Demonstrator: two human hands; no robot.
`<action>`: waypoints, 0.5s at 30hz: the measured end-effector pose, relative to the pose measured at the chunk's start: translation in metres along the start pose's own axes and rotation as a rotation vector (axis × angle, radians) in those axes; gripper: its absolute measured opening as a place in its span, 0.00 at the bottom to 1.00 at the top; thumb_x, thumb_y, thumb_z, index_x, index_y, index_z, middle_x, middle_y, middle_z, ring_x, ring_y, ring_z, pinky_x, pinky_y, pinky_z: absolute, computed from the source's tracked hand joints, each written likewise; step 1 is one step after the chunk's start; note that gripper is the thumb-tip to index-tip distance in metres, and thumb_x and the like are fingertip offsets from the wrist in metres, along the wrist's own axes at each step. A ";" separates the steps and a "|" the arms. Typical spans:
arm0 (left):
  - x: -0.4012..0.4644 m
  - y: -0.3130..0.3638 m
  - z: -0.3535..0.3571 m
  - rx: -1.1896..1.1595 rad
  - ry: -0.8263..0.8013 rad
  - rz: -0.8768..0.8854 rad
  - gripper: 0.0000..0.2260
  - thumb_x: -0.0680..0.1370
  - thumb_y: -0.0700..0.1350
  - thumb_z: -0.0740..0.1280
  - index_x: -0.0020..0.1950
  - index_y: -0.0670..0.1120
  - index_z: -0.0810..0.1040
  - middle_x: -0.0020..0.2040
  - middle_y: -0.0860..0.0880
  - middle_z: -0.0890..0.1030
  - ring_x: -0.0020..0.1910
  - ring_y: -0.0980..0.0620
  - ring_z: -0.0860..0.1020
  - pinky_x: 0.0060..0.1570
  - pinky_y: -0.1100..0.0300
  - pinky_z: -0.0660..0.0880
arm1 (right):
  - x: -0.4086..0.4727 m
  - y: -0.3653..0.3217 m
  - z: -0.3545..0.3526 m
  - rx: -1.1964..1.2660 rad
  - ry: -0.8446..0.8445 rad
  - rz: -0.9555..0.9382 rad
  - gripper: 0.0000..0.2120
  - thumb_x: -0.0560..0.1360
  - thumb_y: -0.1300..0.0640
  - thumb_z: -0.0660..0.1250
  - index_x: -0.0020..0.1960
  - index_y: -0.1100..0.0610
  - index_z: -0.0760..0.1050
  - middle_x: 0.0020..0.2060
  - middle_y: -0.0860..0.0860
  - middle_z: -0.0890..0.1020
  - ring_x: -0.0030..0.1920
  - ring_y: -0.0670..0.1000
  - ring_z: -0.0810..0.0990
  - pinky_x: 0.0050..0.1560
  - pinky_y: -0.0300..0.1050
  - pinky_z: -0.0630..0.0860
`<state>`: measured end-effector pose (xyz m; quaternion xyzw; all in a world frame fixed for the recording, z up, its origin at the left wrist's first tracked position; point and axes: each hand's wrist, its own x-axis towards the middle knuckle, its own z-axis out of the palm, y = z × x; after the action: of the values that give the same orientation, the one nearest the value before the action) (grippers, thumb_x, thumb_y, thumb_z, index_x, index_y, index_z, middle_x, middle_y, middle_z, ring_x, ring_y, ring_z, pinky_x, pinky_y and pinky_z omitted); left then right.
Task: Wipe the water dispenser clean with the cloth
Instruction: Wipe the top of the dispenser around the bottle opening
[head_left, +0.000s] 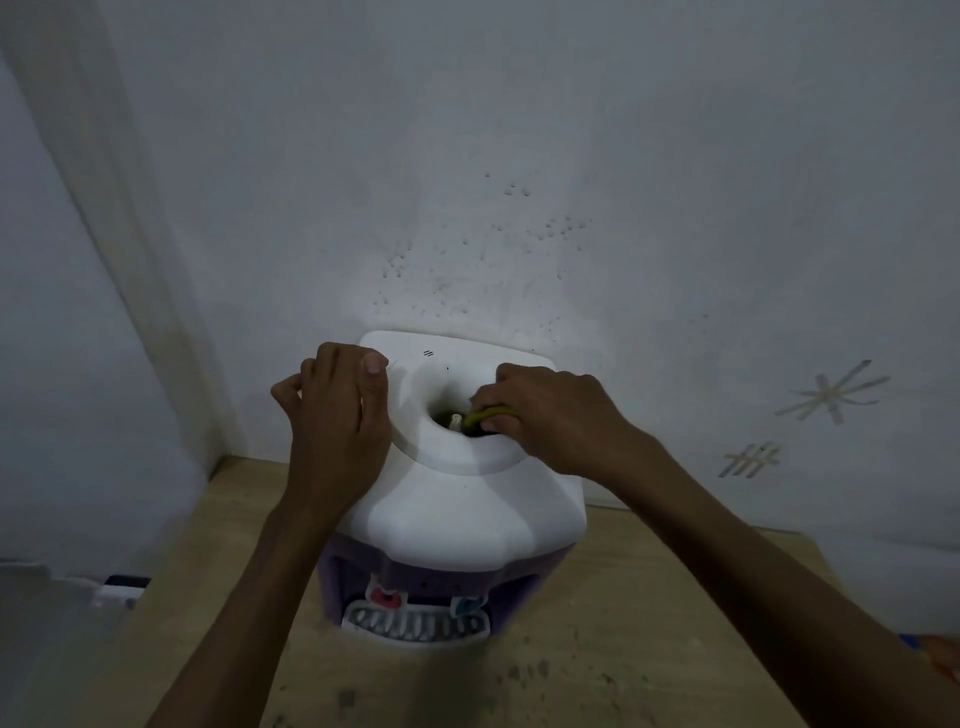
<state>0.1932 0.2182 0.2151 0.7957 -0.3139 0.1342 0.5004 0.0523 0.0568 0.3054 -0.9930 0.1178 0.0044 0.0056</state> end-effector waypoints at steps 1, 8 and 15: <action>0.000 -0.001 0.001 0.008 0.003 0.005 0.19 0.86 0.53 0.48 0.54 0.48 0.77 0.52 0.51 0.76 0.53 0.52 0.72 0.58 0.59 0.54 | 0.001 0.006 0.002 -0.032 0.023 0.002 0.09 0.85 0.45 0.59 0.58 0.40 0.78 0.49 0.45 0.74 0.47 0.49 0.77 0.37 0.45 0.66; -0.001 -0.002 0.002 0.006 -0.008 0.000 0.20 0.85 0.56 0.47 0.54 0.49 0.76 0.52 0.52 0.75 0.52 0.54 0.71 0.60 0.60 0.53 | 0.029 0.028 0.035 -0.220 0.264 0.076 0.13 0.72 0.64 0.74 0.47 0.49 0.74 0.43 0.47 0.64 0.32 0.52 0.68 0.28 0.41 0.53; 0.000 -0.002 0.001 0.018 0.001 0.000 0.21 0.85 0.56 0.47 0.53 0.49 0.77 0.51 0.52 0.75 0.52 0.52 0.72 0.59 0.60 0.53 | 0.058 0.018 0.032 -0.011 0.458 -0.023 0.07 0.80 0.52 0.70 0.58 0.51 0.79 0.49 0.49 0.75 0.35 0.48 0.72 0.28 0.43 0.69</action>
<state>0.1945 0.2178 0.2134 0.8000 -0.3124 0.1373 0.4935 0.1044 0.0263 0.2728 -0.9694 0.1044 -0.2206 -0.0267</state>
